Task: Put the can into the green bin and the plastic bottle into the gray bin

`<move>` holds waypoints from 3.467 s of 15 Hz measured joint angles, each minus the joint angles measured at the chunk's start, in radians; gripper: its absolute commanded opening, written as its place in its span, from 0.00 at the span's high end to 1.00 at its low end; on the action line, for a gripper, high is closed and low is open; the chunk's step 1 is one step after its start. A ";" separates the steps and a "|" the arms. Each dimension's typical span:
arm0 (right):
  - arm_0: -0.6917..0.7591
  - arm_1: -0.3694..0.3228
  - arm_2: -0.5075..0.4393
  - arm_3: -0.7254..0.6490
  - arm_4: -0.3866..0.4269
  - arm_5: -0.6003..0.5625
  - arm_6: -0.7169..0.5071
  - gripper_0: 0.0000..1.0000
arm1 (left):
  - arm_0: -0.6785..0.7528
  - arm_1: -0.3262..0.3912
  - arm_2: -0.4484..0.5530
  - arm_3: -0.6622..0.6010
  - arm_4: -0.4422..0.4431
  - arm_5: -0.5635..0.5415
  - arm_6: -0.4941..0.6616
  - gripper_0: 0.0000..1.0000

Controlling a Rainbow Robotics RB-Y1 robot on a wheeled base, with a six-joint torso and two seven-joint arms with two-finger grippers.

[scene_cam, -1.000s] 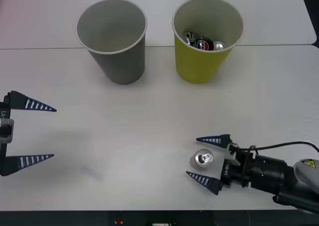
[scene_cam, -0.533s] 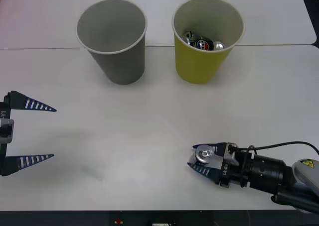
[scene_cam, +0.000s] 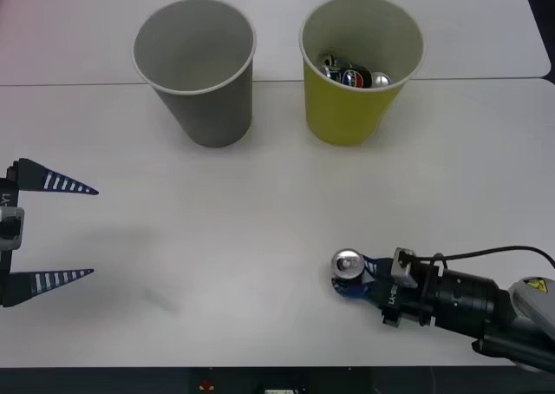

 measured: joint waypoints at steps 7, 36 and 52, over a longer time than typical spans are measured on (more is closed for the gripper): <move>0.000 -0.043 -0.001 -0.038 -0.036 -0.027 -0.047 1.00 | 0.000 0.000 0.000 0.000 0.000 0.000 0.000 0.00; -0.182 -0.190 -0.638 -0.956 0.747 -0.581 -1.853 1.00 | 0.000 0.000 0.000 0.000 0.000 0.000 0.000 0.00; -0.941 -0.227 -0.235 -0.257 0.913 -0.673 -1.858 1.00 | 0.000 0.000 0.000 0.000 0.000 0.000 0.000 0.00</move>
